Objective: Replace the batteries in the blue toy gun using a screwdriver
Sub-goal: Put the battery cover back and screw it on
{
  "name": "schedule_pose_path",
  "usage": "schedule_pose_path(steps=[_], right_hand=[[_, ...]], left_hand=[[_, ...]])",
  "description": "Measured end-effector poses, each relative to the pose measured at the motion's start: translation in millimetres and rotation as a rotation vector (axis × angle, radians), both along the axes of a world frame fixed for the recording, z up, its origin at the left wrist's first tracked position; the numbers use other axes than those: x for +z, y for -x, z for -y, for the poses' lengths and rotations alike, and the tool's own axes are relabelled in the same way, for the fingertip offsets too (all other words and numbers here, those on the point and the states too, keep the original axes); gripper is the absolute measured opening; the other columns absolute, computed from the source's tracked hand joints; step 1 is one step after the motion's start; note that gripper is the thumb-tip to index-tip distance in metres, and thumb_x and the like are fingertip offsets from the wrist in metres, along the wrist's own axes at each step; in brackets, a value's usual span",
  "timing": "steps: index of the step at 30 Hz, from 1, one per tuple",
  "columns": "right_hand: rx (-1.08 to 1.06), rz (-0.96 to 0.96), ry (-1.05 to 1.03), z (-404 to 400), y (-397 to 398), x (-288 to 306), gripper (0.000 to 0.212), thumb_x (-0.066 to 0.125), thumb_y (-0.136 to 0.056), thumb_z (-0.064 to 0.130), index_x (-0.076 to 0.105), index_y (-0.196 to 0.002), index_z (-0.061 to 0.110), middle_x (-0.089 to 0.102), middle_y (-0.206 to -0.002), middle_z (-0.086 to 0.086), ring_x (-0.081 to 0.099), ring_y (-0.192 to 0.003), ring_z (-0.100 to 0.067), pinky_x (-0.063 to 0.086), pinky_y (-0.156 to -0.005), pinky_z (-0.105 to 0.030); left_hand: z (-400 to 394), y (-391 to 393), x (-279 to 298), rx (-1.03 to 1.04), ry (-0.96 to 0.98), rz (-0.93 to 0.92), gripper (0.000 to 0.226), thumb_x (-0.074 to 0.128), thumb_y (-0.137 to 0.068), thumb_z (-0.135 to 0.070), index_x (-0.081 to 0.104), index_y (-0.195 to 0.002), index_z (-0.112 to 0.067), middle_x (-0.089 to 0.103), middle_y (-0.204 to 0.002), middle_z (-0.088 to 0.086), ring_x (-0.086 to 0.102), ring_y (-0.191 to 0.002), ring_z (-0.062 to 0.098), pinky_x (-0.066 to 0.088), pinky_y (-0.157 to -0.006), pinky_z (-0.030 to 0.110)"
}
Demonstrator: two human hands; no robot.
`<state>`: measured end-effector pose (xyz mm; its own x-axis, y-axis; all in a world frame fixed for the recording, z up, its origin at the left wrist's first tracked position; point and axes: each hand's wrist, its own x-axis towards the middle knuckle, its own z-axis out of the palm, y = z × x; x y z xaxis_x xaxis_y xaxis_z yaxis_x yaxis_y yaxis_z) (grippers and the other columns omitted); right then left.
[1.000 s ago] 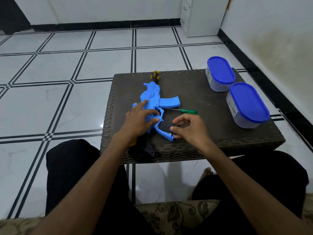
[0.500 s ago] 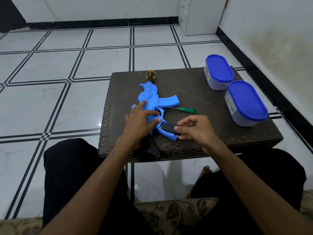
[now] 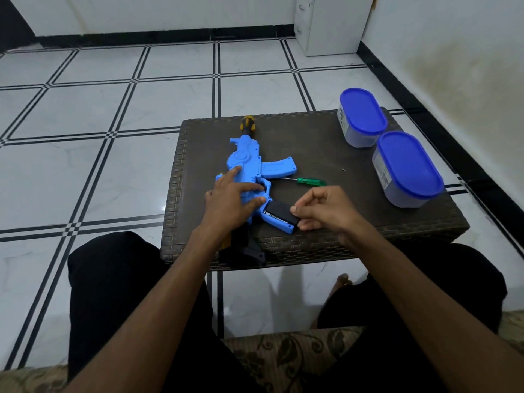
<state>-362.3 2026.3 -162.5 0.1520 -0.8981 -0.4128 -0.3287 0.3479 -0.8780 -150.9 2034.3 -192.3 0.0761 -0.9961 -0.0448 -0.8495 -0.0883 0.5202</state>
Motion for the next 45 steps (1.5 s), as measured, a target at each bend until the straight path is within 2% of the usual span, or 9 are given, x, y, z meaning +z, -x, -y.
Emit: schedule_pose_path(steps=[3, 8, 15, 23, 30, 35, 38, 42, 45], right_hand=[[-0.001, 0.055, -0.048, -3, 10, -4, 0.019, 0.077, -0.078, 0.000, 0.068, -0.094, -0.008, 0.071, -0.088, -0.022, 0.066, -0.062, -0.023, 0.061, -0.061, -0.029], [-0.019, 0.083, -0.093, -6, 18, -9, 0.023, 0.078, -0.077, 0.000, 0.067, -0.095, -0.008, 0.070, -0.080, -0.018, 0.065, -0.057, -0.019, 0.060, -0.057, -0.025], [0.066, -0.022, -0.021, 6, 5, -2, 0.014, 0.079, -0.077, 0.001, 0.068, -0.085, -0.002, 0.068, -0.068, -0.013, 0.063, -0.050, -0.017, 0.060, -0.055, -0.025], [0.087, 0.004, -0.070, 9, 22, -3, 0.017, 0.078, -0.076, 0.000, 0.070, -0.090, -0.006, 0.070, -0.075, -0.015, 0.064, -0.057, -0.019, 0.057, -0.052, -0.021], [0.107, -0.071, 0.025, 10, 9, -11, 0.011, 0.080, -0.076, 0.002, 0.069, -0.079, 0.002, 0.068, -0.067, -0.012, 0.063, -0.052, -0.018, 0.061, -0.059, -0.028], [0.014, -0.017, 0.074, 5, -2, -15, 0.026, 0.080, -0.075, 0.001, 0.059, -0.090, -0.002, 0.063, -0.069, -0.014, 0.061, -0.048, -0.018, 0.058, -0.051, -0.026], [0.004, -0.014, 0.096, 2, -3, -20, 0.029, 0.080, -0.077, 0.003, 0.060, -0.098, -0.002, 0.060, -0.070, -0.011, 0.063, -0.053, -0.020, 0.060, -0.056, -0.031], [0.109, 0.151, 0.028, -3, 9, -20, 0.035, 0.071, -0.080, -0.008, 0.061, -0.114, -0.007, 0.055, -0.082, -0.015, 0.063, -0.067, -0.021, 0.061, -0.062, -0.025], [0.120, 0.180, 0.007, -2, 11, -21, 0.038, 0.069, -0.078, -0.015, 0.062, -0.114, -0.008, 0.059, -0.088, -0.012, 0.065, -0.072, -0.019, 0.061, -0.064, -0.024]], left_hand=[[0, 1, -1, 0.005, 0.002, -0.017, 0.034, 0.064, -0.086, -0.050, 0.064, -0.119, -0.042, 0.022, -0.159, -0.003, 0.020, -0.145, 0.024, 0.024, -0.111, 0.054], [0, 1, -1, 0.009, -0.008, -0.015, 0.034, 0.064, -0.086, -0.050, 0.064, -0.119, -0.043, 0.021, -0.160, -0.003, 0.019, -0.145, 0.024, 0.024, -0.111, 0.056], [0, 1, 0, 0.010, -0.015, -0.005, 0.034, 0.064, -0.086, -0.052, 0.064, -0.118, -0.044, 0.021, -0.160, -0.004, 0.019, -0.145, 0.024, 0.024, -0.110, 0.055], [1, 0, -3, 0.014, -0.005, -0.017, 0.035, 0.064, -0.086, -0.051, 0.064, -0.119, -0.043, 0.021, -0.159, -0.005, 0.020, -0.144, 0.024, 0.025, -0.110, 0.055], [1, 0, -1, 0.011, -0.018, -0.017, 0.035, 0.063, -0.086, -0.051, 0.064, -0.120, -0.043, 0.021, -0.160, -0.005, 0.019, -0.145, 0.024, 0.025, -0.112, 0.055], [0, 1, 0, 0.009, -0.018, -0.007, 0.035, 0.063, -0.086, -0.051, 0.064, -0.120, -0.043, 0.020, -0.160, -0.005, 0.020, -0.144, 0.025, 0.025, -0.112, 0.055], [0, 1, 0, 0.018, -0.016, -0.009, 0.034, 0.064, -0.086, -0.050, 0.064, -0.119, -0.043, 0.021, -0.160, -0.005, 0.020, -0.144, 0.024, 0.025, -0.111, 0.054], [2, 1, 0, 0.020, -0.016, -0.006, 0.033, 0.065, -0.085, -0.050, 0.065, -0.117, -0.044, 0.022, -0.159, -0.005, 0.021, -0.144, 0.024, 0.026, -0.111, 0.054], [2, 0, -1, 0.021, -0.015, -0.016, 0.033, 0.066, -0.085, -0.049, 0.066, -0.117, -0.043, 0.022, -0.159, -0.004, 0.021, -0.144, 0.026, 0.027, -0.112, 0.054]])
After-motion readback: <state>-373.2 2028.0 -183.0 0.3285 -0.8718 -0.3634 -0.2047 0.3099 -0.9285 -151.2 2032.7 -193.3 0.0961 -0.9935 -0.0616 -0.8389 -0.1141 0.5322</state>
